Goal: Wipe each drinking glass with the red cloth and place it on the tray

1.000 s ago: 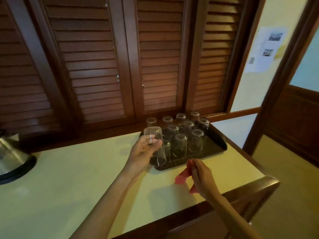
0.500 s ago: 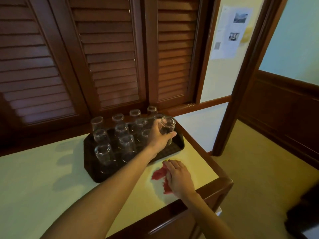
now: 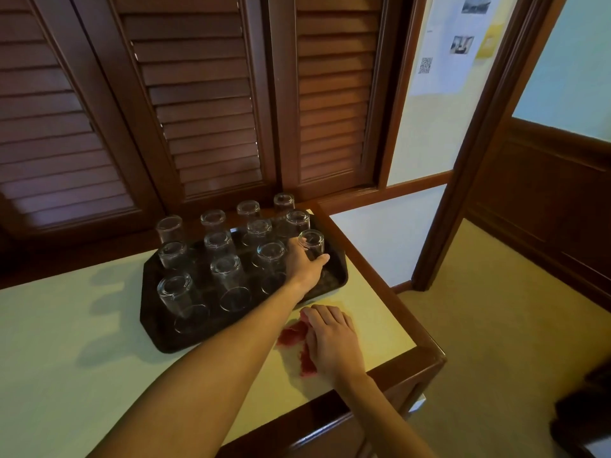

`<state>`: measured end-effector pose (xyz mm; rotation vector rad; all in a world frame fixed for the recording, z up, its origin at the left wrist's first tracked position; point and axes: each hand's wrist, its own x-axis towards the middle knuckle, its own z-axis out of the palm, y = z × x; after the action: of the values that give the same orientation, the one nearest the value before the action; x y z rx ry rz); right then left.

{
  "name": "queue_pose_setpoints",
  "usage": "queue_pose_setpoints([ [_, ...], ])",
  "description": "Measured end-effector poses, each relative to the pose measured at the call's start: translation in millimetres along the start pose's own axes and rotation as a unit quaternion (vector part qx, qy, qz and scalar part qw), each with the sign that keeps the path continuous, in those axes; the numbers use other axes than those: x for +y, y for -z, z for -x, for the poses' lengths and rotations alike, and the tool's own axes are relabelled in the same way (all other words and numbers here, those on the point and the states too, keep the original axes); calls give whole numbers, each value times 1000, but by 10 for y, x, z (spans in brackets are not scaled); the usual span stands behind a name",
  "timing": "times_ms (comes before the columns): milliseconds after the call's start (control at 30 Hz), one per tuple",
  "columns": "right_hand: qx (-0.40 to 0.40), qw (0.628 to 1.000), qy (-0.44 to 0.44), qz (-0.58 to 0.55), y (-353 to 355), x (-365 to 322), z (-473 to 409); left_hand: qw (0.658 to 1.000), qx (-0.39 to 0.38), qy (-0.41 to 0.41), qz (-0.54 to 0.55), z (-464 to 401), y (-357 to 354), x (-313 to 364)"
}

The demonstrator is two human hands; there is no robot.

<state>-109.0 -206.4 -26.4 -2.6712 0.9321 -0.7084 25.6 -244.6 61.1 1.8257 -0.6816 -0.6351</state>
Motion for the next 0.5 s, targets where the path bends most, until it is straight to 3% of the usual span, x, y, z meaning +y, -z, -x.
queue_pose_setpoints([
  [267, -17, 1000, -15, -3, 37, -20, -2, 1000, 1, 19, -14, 52, 1, 43],
  [400, -16, 1000, -18, -13, 41, 3, -5, 998, -34, 50, -17, 260, 130, 143],
  [500, -65, 998, -17, 0, 61, 10, 14, 997, -65, 38, 5, 524, 388, 98],
])
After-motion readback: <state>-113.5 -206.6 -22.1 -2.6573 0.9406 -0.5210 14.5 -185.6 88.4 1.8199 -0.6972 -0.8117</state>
